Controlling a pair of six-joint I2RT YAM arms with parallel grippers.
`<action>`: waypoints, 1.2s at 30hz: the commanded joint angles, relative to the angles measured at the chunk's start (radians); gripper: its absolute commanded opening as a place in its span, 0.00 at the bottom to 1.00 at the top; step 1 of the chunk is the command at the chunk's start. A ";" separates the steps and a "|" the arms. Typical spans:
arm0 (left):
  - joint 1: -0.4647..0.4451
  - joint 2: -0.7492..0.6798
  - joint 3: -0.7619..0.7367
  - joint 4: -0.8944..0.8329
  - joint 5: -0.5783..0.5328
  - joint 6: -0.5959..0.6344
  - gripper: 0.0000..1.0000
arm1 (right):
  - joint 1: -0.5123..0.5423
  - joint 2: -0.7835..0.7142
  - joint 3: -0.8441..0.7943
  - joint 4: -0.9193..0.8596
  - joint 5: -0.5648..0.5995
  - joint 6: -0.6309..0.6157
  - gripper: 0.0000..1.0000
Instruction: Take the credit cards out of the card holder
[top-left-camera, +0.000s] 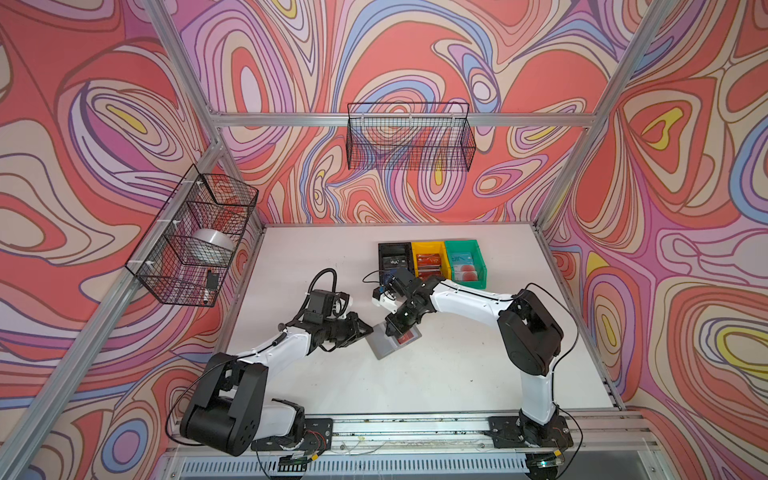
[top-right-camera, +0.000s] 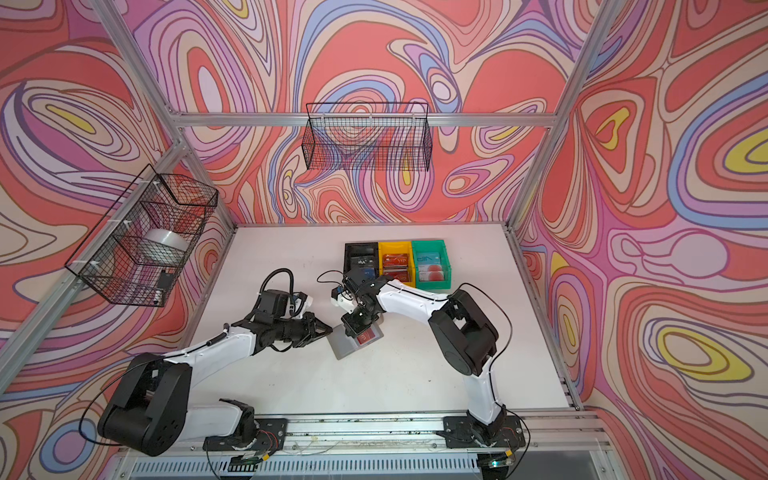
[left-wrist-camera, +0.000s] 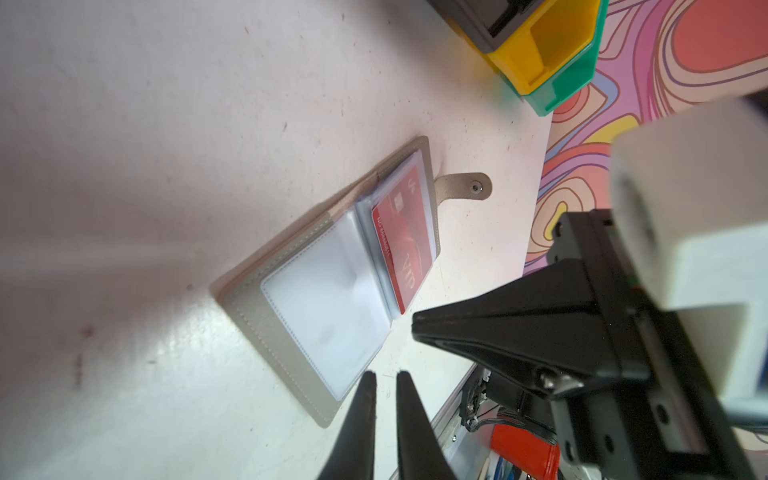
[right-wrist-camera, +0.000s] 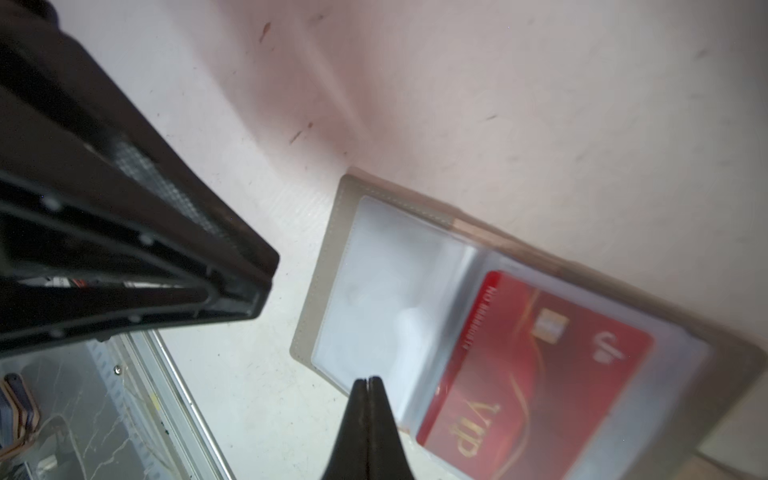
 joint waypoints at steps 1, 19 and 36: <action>-0.023 0.061 -0.003 0.111 0.036 -0.055 0.22 | -0.047 -0.047 -0.009 -0.011 0.115 0.024 0.01; -0.110 0.317 0.048 0.309 0.026 -0.136 0.17 | -0.088 0.051 0.004 -0.058 0.220 -0.015 0.00; -0.110 0.331 0.038 0.345 0.027 -0.147 0.19 | -0.088 0.061 0.008 -0.053 0.184 -0.016 0.00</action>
